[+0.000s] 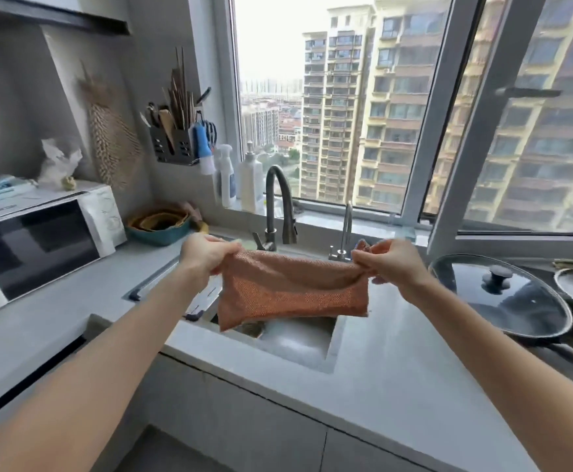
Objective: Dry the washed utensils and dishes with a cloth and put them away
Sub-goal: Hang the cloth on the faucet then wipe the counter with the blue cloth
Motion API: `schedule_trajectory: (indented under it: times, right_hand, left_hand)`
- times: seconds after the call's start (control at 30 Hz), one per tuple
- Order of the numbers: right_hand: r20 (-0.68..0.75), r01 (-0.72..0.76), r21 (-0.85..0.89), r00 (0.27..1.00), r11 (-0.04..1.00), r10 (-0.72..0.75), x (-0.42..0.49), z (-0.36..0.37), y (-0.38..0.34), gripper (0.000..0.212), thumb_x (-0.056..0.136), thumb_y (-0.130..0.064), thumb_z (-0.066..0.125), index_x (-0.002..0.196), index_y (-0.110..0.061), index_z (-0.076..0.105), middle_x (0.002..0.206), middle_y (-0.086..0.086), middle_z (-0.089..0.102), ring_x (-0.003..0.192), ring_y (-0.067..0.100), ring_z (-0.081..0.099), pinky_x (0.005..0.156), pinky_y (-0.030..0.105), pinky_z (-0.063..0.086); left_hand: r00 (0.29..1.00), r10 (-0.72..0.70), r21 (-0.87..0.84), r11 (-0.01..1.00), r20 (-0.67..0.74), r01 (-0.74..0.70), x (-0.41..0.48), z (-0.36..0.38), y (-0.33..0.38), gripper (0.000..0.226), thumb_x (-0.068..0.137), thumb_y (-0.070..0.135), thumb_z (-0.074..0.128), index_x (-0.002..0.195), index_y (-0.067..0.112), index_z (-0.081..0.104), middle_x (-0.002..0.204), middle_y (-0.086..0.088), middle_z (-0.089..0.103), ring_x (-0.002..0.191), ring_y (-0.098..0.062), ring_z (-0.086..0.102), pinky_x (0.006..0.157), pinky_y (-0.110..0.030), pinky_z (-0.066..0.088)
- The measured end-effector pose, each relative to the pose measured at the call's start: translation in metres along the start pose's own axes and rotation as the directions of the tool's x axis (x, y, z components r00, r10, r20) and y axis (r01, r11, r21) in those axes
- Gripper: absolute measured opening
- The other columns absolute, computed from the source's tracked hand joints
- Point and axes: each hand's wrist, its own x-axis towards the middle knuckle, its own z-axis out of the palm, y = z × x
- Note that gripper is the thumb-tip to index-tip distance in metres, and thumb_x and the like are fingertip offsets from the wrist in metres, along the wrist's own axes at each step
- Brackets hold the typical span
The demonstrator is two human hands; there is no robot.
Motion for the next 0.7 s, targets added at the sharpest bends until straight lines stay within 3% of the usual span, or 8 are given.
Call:
schedule_trajectory:
  times: [0.13,0.27,0.4,0.53,0.6,0.7]
  right_hand:
    - [0.053,0.072,0.026,0.996,0.997,-0.073,0.101,0.012,-0.025,0.018,0.075,-0.014,0.076,0.069,-0.005,0.062,0.068,0.008,0.062,0.064,0.017,0.059,0.057,0.029,0.05]
    - [0.013,0.125,0.097,0.992,0.987,-0.127,0.195,0.027,-0.059,0.022,0.076,-0.014,0.077,0.066,-0.009,0.059,0.066,0.006,0.059,0.06,0.016,0.059,0.048,0.024,0.048]
    - [-0.189,0.284,0.105,0.947,0.953,-0.261,0.289,0.035,-0.106,0.023,0.075,-0.026,0.077,0.064,-0.015,0.061,0.067,0.005,0.062,0.067,0.022,0.06,0.063,0.04,0.054]
    - [-0.439,0.399,0.127,0.844,0.908,-0.309,0.354,0.045,-0.123,0.031,0.078,-0.033,0.073,0.091,-0.004,0.068,0.082,0.006,0.067,0.077,0.025,0.065,0.072,0.041,0.057]
    - [-0.429,0.299,0.087,0.872,0.95,-0.236,0.382,0.065,-0.096,0.03,0.077,-0.036,0.071,0.088,-0.008,0.067,0.083,0.009,0.069,0.081,0.03,0.068,0.074,0.049,0.056]
    - [-0.186,-0.039,-0.076,0.982,0.996,0.025,0.392,0.093,-0.036,0.03,0.076,-0.032,0.074,0.081,-0.003,0.068,0.077,0.015,0.07,0.079,0.033,0.069,0.073,0.05,0.057]
  left_hand:
    - [0.998,-0.002,-0.091,0.996,-0.063,-0.004,0.079,0.014,0.032,0.017,0.075,0.012,0.078,0.074,0.009,0.061,0.086,-0.012,0.064,0.081,-0.023,0.06,0.067,-0.032,0.054]
    - [0.994,0.015,-0.173,0.984,-0.111,-0.034,0.15,0.025,0.069,0.02,0.075,0.007,0.077,0.07,0.012,0.058,0.076,-0.009,0.061,0.063,-0.017,0.056,0.053,-0.029,0.048]
    - [0.973,0.091,-0.28,0.948,-0.211,-0.149,0.236,0.029,0.117,0.019,0.076,0.015,0.077,0.072,0.016,0.059,0.084,-0.008,0.063,0.072,-0.021,0.057,0.06,-0.03,0.048]
    - [0.931,0.176,-0.311,0.908,-0.32,-0.279,0.302,0.039,0.137,0.03,0.081,0.014,0.073,0.067,0.018,0.047,0.075,-0.005,0.057,0.071,-0.021,0.056,0.069,-0.037,0.055]
    - [0.931,0.201,-0.269,0.919,-0.305,-0.287,0.326,0.053,0.12,0.032,0.082,0.008,0.07,0.066,0.017,0.044,0.07,-0.001,0.051,0.068,-0.017,0.052,0.068,-0.034,0.053]
    - [0.974,0.112,-0.097,0.986,-0.195,-0.133,0.342,0.067,0.068,0.024,0.079,-0.002,0.067,0.076,0.012,0.048,0.068,-0.003,0.05,0.057,-0.014,0.047,0.057,-0.026,0.044]
